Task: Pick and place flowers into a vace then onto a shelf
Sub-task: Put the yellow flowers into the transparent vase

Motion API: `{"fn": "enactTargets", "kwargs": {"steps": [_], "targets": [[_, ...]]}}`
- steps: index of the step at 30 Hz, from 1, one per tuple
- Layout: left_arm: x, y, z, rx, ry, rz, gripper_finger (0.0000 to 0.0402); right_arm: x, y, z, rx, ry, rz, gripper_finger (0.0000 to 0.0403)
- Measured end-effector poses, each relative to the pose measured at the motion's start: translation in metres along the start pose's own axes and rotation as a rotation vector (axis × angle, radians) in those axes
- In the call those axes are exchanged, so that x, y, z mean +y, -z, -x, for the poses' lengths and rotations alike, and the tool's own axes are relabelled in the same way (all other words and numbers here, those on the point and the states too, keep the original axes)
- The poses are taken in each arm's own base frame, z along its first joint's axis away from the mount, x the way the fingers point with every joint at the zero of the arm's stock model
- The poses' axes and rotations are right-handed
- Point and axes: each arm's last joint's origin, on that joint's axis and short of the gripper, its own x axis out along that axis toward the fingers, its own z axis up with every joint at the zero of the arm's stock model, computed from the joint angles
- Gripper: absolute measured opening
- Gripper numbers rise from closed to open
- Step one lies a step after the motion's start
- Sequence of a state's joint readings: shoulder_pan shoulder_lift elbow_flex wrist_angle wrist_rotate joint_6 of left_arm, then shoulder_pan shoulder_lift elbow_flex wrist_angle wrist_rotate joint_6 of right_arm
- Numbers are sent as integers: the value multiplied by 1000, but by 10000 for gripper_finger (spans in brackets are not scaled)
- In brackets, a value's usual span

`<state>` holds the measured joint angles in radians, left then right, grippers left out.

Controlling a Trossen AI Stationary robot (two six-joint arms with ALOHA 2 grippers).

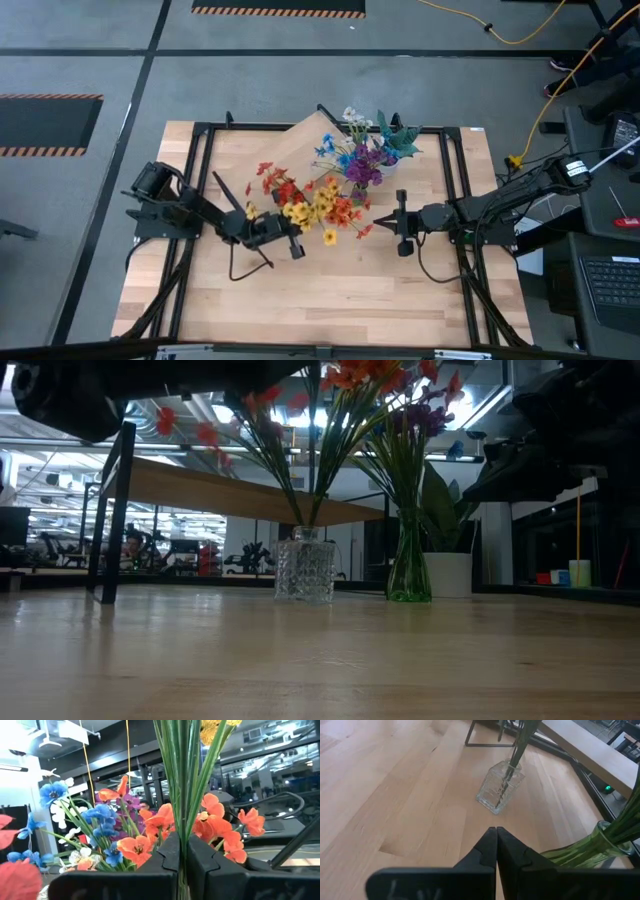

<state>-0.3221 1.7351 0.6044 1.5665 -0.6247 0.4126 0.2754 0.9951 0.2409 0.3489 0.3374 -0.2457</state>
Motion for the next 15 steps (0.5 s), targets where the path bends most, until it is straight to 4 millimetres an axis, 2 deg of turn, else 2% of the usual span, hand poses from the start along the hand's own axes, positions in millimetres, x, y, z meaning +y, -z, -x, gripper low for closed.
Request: {"fn": "enactTargets", "kwargs": {"steps": [6, 15], "targets": [[2, 0, -4, 7, -22, 54, 4, 0, 0, 0, 1, 0, 0, 7], [-10, 0, -16, 106, -36, -14, 4, 0, 0, 0, 1, 0, 0, 7]]}}
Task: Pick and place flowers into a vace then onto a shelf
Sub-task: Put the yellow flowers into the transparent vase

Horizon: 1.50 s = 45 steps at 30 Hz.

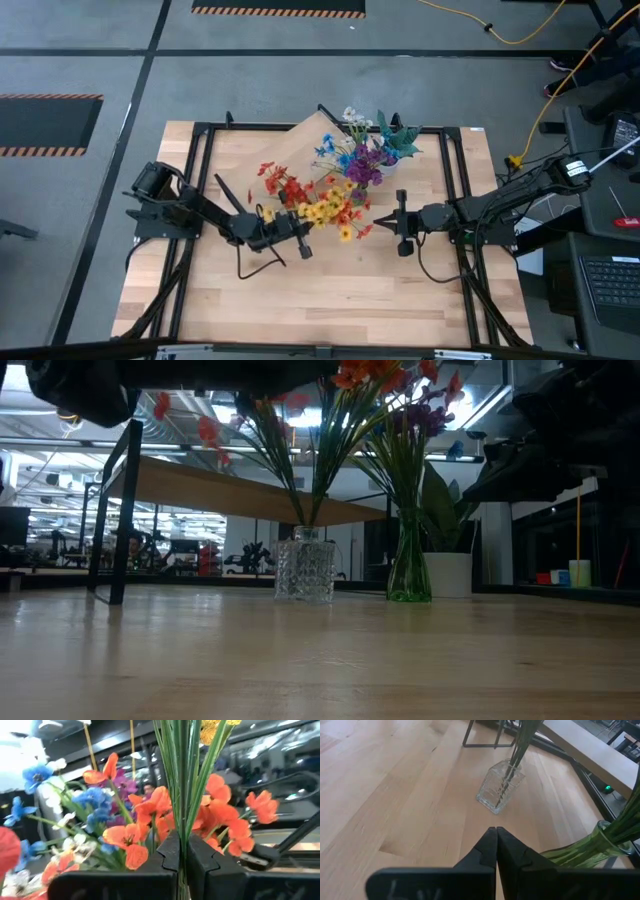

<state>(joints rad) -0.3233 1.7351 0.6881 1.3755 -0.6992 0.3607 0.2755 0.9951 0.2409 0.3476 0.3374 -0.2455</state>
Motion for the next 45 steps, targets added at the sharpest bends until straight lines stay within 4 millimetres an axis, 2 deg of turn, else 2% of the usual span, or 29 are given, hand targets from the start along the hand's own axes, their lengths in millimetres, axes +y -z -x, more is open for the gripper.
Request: {"fn": "enactTargets", "kwargs": {"steps": [7, 16, 37, 45], "targets": [[-3, -6, -4, -10, -12, 8, 4, 0, 0, 0, 0, 0, 0, 7], [0, -2, -4, 65, -131, -31, 4, 0, 0, 0, 1, 0, 0, 7], [6, 0, -9, 70, -146, -77, 5, 0, 0, 0, 0, 0, -2, 7], [5, 9, -11, 108, -148, -77, 5, 0, 0, 0, 0, 0, -5, 7]]}}
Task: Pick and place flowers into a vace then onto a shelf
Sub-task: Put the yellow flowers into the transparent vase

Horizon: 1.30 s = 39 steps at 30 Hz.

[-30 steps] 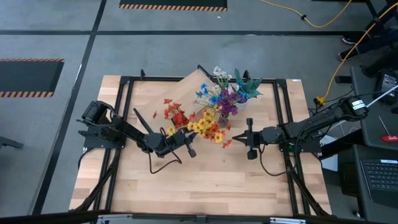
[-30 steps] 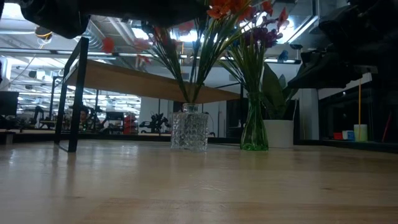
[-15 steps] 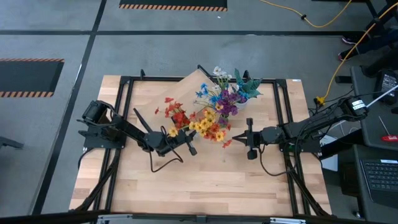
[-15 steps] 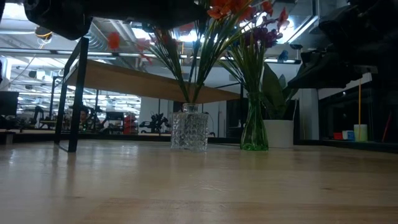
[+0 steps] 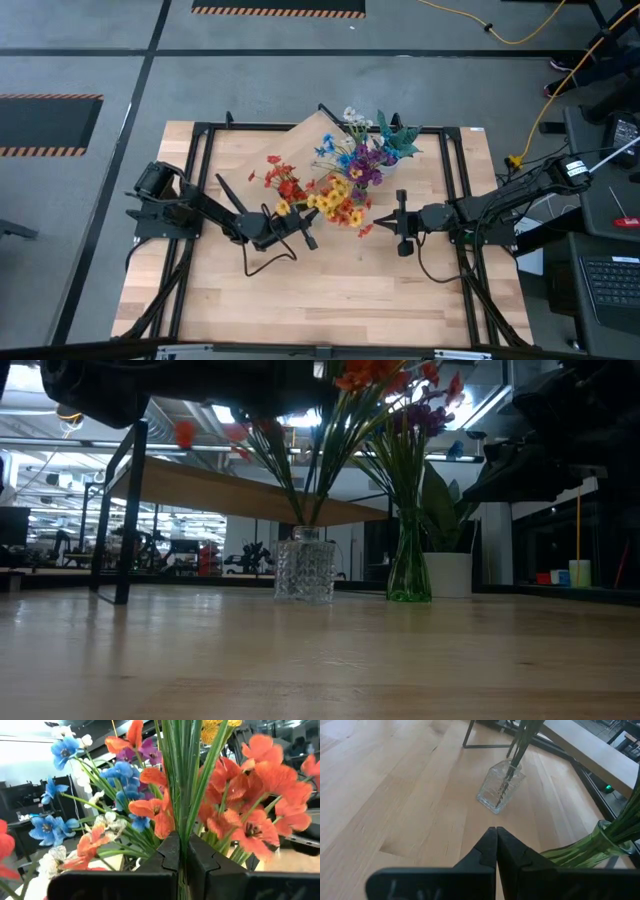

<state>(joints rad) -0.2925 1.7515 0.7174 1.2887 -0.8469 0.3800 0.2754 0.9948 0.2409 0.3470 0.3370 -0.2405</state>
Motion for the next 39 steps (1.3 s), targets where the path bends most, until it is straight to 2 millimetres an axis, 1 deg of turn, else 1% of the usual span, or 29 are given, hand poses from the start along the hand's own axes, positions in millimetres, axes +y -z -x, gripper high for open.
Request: {"fn": "enactTargets", "kwargs": {"steps": [3, 8, 12, 15, 19, 23, 25, 29, 34, 36, 39], "targets": [[-1, 4, -1, 10, 0, -9, 5, 0, 0, 0, 0, 0, -1, 7], [0, 3, -1, 0, -1, 2, 5, 0, 0, 0, 0, 0, -2, 7], [-3, -3, 4, -35, 7, 18, 5, 0, 0, 0, 0, 0, -3, 7], [-6, -9, 8, -45, -25, 29, 5, 0, 0, 0, 1, 0, -3, 7], [-13, -18, 9, -34, -66, 52, 5, 0, 0, 0, 1, 0, -3, 7], [-21, -25, 4, -20, -37, 82, 5, 0, 0, 0, 1, 0, -3, 7], [-26, -25, 0, -7, -41, 90, 4, 0, 0, 0, 0, -1, -3, 7], [-30, -18, -11, 10, -96, 127, 4, 0, 0, 0, 0, 0, -3, 7], [-35, -9, -22, 64, -232, 98, 4, 0, 0, 0, 5, -1, -2, 7], [-38, -9, -25, 72, -249, 80, 4, 0, 1, 0, 10, -2, 0, 7], [-40, -14, -29, 64, -261, 62, 4, 0, 1, 0, 10, -2, 0, 7]]}}
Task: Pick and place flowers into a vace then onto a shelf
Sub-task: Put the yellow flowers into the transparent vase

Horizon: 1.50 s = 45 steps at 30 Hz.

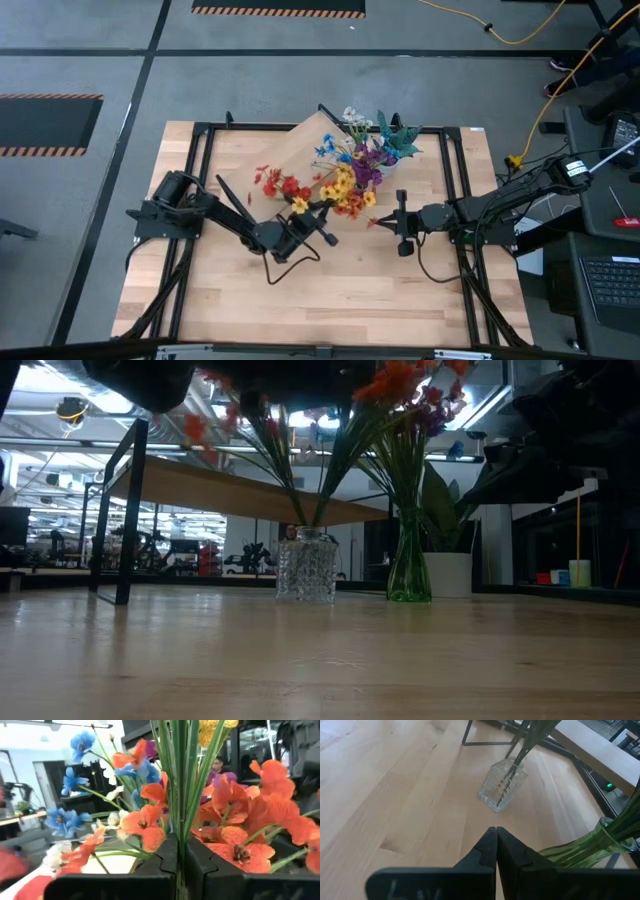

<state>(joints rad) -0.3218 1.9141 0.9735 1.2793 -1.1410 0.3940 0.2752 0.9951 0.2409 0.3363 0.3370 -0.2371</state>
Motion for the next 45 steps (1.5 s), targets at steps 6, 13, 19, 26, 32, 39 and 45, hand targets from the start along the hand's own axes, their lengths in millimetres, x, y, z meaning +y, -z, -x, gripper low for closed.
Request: {"fn": "enactTargets", "kwargs": {"steps": [6, 13, 19, 26, 32, 39, 45], "targets": [[-4, -6, 4, 8, -25, -66, 4, 0, 0, 0, 3, -1, 1, 7], [-4, -7, 6, 31, -68, -98, 4, 0, 0, 0, 3, -1, 0, 7], [2, 3, 2, 40, -73, -106, 4, 0, 0, 0, 4, -1, 1, 7], [4, 4, 0, 4, -21, -56, 4, 0, 1, 0, 6, -2, 1, 7], [4, -2, 4, -23, -20, -78, 4, 0, 1, 0, 6, -2, 1, 7], [6, 1, 0, -15, -25, -96, 4, 0, 1, 0, 5, -2, -3, 7], [6, 1, -2, -13, -29, -100, 4, 0, 1, 0, 5, -2, -3, 7]]}}
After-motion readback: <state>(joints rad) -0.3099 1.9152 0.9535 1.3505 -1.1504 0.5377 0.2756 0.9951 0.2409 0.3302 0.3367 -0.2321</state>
